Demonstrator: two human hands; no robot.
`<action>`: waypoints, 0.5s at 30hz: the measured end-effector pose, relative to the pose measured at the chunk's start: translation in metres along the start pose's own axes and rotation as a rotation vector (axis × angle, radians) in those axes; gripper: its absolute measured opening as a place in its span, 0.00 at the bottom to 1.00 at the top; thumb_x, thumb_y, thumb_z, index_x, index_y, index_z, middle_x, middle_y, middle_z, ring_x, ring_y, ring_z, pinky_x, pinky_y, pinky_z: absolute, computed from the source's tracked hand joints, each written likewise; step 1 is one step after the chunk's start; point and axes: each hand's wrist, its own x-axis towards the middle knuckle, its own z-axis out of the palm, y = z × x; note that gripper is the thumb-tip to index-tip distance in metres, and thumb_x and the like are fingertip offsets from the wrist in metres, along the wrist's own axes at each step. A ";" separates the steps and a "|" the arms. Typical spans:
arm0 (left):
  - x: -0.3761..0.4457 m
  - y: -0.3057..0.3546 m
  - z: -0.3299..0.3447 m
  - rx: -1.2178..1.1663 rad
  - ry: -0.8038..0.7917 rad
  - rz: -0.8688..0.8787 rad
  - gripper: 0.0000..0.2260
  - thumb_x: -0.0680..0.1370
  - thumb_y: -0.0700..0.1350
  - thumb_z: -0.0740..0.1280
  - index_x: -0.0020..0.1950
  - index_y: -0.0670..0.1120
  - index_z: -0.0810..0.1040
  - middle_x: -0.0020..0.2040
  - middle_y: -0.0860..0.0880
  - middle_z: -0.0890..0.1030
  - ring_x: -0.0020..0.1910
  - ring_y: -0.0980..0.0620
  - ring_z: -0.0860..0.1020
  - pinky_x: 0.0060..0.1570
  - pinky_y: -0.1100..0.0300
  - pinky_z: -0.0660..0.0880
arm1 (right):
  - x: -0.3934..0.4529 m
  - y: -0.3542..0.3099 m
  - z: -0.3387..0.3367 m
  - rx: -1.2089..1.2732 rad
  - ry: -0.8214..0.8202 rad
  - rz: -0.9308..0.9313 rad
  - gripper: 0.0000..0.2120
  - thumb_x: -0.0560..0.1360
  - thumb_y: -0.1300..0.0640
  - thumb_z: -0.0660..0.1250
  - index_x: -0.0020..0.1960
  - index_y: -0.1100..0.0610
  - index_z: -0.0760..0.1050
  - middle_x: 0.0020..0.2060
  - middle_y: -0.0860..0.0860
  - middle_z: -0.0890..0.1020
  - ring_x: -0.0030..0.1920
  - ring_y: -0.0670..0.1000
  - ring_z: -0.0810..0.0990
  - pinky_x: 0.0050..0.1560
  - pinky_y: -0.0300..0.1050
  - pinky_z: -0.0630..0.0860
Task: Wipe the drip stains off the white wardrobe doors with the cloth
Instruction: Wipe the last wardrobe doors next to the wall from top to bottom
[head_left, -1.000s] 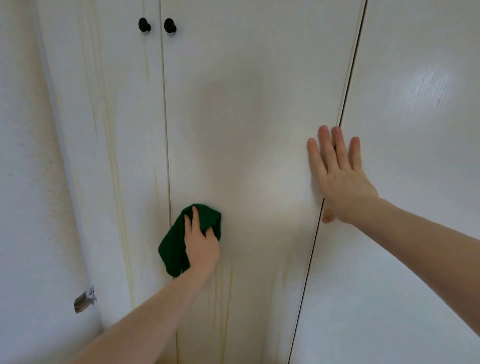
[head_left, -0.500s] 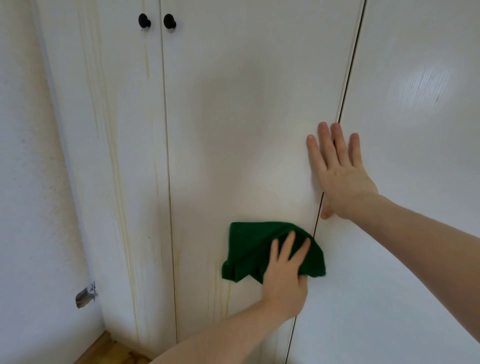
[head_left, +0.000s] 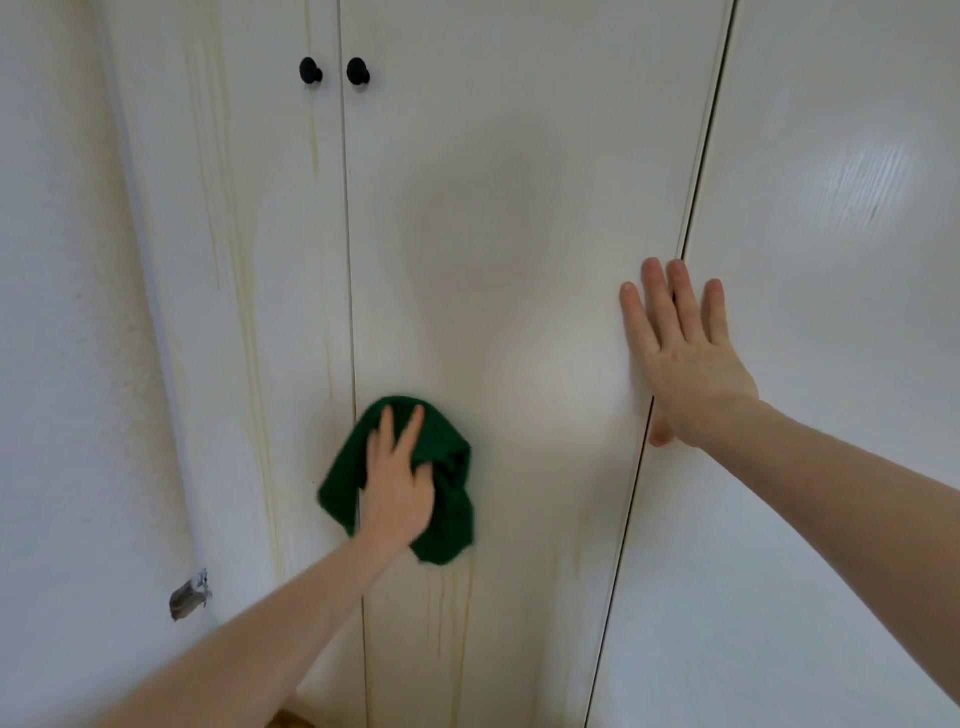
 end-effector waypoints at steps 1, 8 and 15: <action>0.010 -0.012 -0.009 0.014 0.027 -0.036 0.31 0.81 0.38 0.61 0.81 0.58 0.57 0.83 0.46 0.48 0.81 0.40 0.49 0.79 0.45 0.45 | 0.000 -0.001 0.001 -0.003 0.001 0.004 0.82 0.57 0.32 0.81 0.75 0.66 0.19 0.73 0.68 0.22 0.76 0.70 0.27 0.78 0.71 0.40; 0.031 -0.028 -0.015 -0.093 -0.016 -0.277 0.32 0.83 0.42 0.58 0.83 0.59 0.47 0.83 0.49 0.44 0.69 0.43 0.69 0.60 0.56 0.66 | 0.003 -0.002 0.003 -0.011 0.012 0.006 0.82 0.57 0.32 0.81 0.75 0.66 0.20 0.74 0.68 0.24 0.77 0.71 0.28 0.78 0.71 0.42; 0.001 -0.018 0.033 -0.494 0.295 -0.554 0.28 0.79 0.46 0.68 0.76 0.50 0.60 0.65 0.46 0.71 0.62 0.45 0.72 0.64 0.49 0.68 | 0.006 0.000 0.009 -0.012 0.038 -0.014 0.84 0.54 0.32 0.82 0.76 0.66 0.21 0.74 0.68 0.24 0.77 0.71 0.29 0.78 0.72 0.40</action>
